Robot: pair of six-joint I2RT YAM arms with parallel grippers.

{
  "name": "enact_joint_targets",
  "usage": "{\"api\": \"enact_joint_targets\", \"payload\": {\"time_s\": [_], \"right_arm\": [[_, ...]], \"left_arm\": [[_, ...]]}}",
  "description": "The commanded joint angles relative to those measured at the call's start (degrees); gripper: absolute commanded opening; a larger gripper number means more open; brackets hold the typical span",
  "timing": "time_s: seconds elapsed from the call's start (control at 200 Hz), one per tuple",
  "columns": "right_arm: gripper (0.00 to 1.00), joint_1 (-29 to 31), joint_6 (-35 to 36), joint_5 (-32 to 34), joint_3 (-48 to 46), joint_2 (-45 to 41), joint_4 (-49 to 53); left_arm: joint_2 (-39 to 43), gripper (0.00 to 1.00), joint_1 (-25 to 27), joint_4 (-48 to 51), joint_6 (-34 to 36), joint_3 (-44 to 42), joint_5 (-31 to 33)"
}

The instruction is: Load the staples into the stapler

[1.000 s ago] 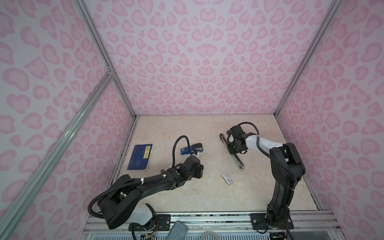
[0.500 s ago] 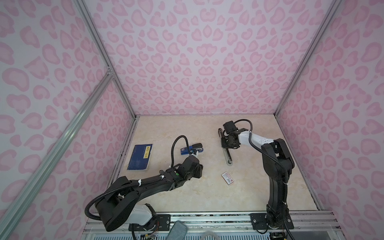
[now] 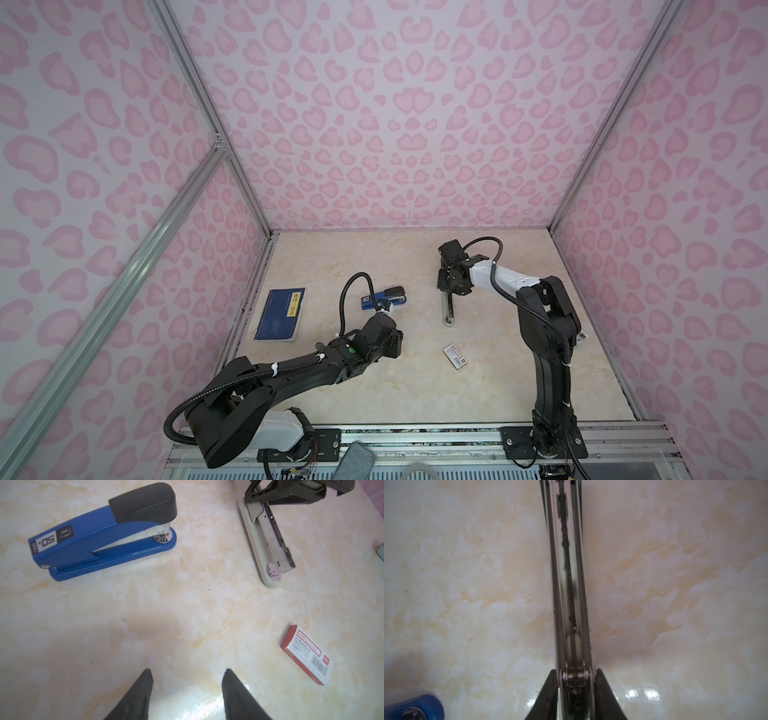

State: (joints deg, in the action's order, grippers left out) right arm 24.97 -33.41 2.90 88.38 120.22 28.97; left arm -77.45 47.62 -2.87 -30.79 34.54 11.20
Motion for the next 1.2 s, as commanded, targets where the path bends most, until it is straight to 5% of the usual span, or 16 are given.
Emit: {"api": "enact_joint_targets", "payload": {"time_s": [0.0, 0.205, 0.375, 0.48, 0.7, 0.915, 1.195], "right_arm": [[0.4, 0.1, -0.6, 1.2, 0.2, -0.7, -1.1], [0.48, 0.3, 1.2, -0.5, -2.7, -6.5, -3.2], [0.53, 0.3, 3.6, -4.4, -12.2, -15.1, -8.5], [0.54, 0.4, 5.5, -9.8, -17.9, -19.7, -12.1], [0.54, 0.9, 7.2, -19.9, -30.7, -27.8, -20.5], [0.55, 2.4, 8.7, -22.3, -36.6, -32.8, -22.7], [0.55, 3.5, 8.6, -23.3, -38.3, -33.2, -23.6]], "left_arm": [[0.4, 0.58, -0.1, 0.2, -0.3, 0.3, 1.1], [3.0, 0.62, -1.9, 2.0, -0.4, 1.1, 1.2], [5.9, 0.81, -6.2, 4.1, 1.3, 3.3, -0.7], [4.9, 0.83, -9.8, 5.9, 3.0, 7.0, -4.0], [-3.9, 0.83, -15.1, 10.9, 8.7, 17.9, -10.8], [-14.0, 0.84, -18.8, 13.4, 14.1, 27.6, -18.8], [-25.2, 0.84, -20.0, 17.4, 17.9, 39.0, -20.6]]}}
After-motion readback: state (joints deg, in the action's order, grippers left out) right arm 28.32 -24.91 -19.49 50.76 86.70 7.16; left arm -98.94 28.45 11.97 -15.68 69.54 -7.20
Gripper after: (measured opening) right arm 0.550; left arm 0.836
